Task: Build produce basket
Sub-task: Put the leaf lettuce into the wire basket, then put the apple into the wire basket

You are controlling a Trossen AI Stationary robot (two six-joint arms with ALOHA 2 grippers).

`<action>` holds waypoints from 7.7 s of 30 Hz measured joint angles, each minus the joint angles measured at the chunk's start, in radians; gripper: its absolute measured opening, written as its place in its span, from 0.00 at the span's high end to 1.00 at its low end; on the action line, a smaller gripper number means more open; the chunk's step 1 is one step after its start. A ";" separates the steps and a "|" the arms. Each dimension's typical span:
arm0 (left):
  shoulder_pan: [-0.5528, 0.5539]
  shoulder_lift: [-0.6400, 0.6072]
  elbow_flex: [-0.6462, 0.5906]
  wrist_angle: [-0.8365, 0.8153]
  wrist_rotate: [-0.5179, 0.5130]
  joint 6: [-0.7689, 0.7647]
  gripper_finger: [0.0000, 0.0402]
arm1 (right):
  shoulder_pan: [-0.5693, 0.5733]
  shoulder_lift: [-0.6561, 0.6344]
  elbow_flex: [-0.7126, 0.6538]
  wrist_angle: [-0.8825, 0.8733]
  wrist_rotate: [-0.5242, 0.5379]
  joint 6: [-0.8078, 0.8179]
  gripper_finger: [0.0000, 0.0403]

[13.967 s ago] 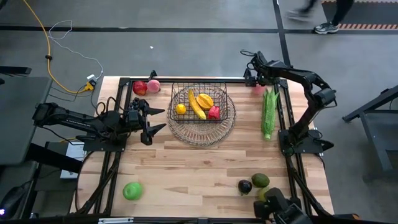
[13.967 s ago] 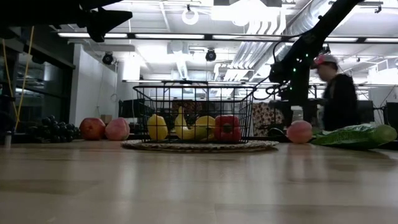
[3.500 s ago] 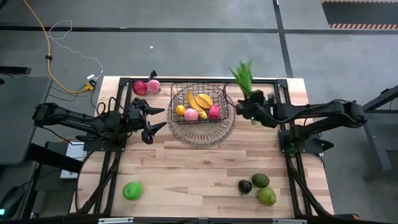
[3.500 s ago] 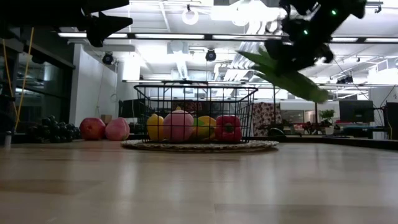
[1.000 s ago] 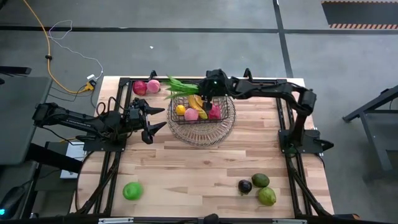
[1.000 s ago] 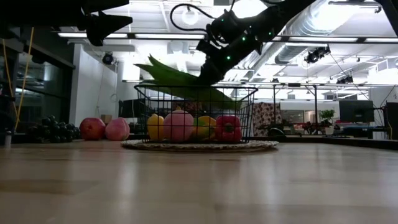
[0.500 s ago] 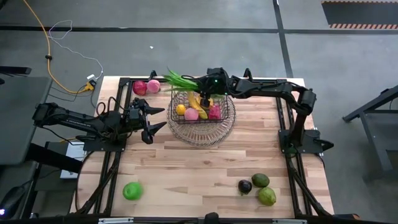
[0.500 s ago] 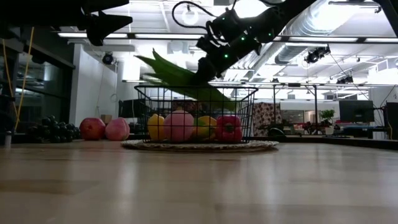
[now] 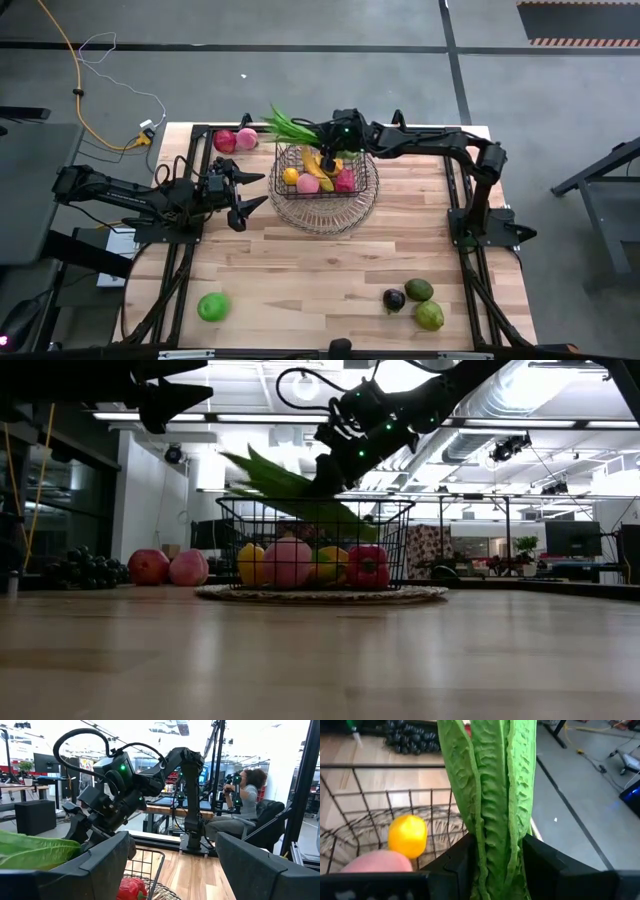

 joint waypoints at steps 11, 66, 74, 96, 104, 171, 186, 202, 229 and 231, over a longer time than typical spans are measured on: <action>0.000 0.000 0.000 -0.002 0.000 0.000 0.29 | -0.014 0.016 0.000 0.022 -0.003 -0.028 0.67; 0.000 0.000 0.000 -0.018 0.000 0.000 0.29 | 0.002 -0.411 -0.396 -0.010 -0.280 0.086 0.22; 0.000 0.000 0.000 -0.018 0.000 0.001 0.29 | 0.070 -0.643 -0.797 0.569 -0.222 0.314 0.22; 0.000 0.000 0.000 -0.021 0.008 0.052 0.29 | 0.172 -0.701 -0.930 0.816 -0.219 0.381 0.22; 0.000 0.000 0.000 -0.021 0.011 0.049 0.29 | 0.172 -0.701 -0.930 0.816 -0.219 0.382 0.22; -0.921 0.640 0.664 -1.476 0.334 -1.389 0.12 | 0.172 -0.700 -0.930 0.761 -0.217 0.381 0.22; -0.920 0.880 0.875 -1.618 0.377 -1.267 0.12 | 0.171 -0.700 -0.930 0.740 -0.164 0.331 0.22; -0.919 1.044 0.896 -1.652 0.408 -1.099 0.12 | 0.171 -0.700 -0.930 0.741 -0.164 0.312 0.22; -0.777 1.039 0.892 -1.657 0.220 -0.858 0.29 | 0.171 -0.700 -0.930 0.741 -0.165 0.312 0.22; -0.750 1.010 0.891 -1.667 0.181 -0.817 0.29 | 0.171 -0.700 -0.930 0.741 -0.165 0.312 0.22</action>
